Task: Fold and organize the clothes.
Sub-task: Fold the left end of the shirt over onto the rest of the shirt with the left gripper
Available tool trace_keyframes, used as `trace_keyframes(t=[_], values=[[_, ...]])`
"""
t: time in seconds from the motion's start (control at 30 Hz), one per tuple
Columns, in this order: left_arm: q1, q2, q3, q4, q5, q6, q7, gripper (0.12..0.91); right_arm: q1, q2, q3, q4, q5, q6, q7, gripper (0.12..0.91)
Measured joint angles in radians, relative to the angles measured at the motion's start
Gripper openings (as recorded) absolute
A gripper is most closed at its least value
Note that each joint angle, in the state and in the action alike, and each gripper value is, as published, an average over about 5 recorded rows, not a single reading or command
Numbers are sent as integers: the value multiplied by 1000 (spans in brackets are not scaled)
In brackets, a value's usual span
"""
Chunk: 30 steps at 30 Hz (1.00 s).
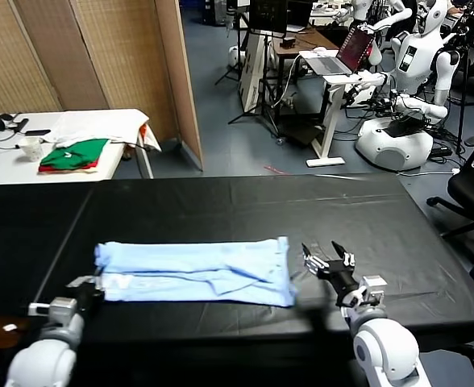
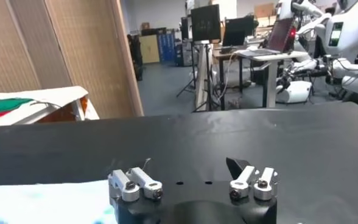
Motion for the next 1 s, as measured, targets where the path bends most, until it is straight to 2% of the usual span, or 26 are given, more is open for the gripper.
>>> trace_keyframes(t=[0.1, 0.2, 0.33, 0.47, 0.73, 1.0], values=[[5, 4, 2, -19, -11, 2, -6, 170, -10, 10, 2, 8, -6, 1, 2, 907], [1, -16, 26, -49, -48, 23, -10, 170, -26, 19, 10, 18, -15, 3, 2, 907], [-18, -69, 83, -103, -126, 70, -19, 170, -51, 30, 29, 32, -26, 5, 1, 907], [-44, -133, 160, -149, -212, 97, -36, 170, -78, 37, 52, 41, -32, 8, 1, 907], [-91, -242, 316, -167, -284, 105, -51, 170, -131, 49, 97, 55, -41, 17, 0, 907], [-103, -337, 447, -147, -267, 100, -64, 170, -150, 68, 102, 59, -61, 20, -2, 907]])
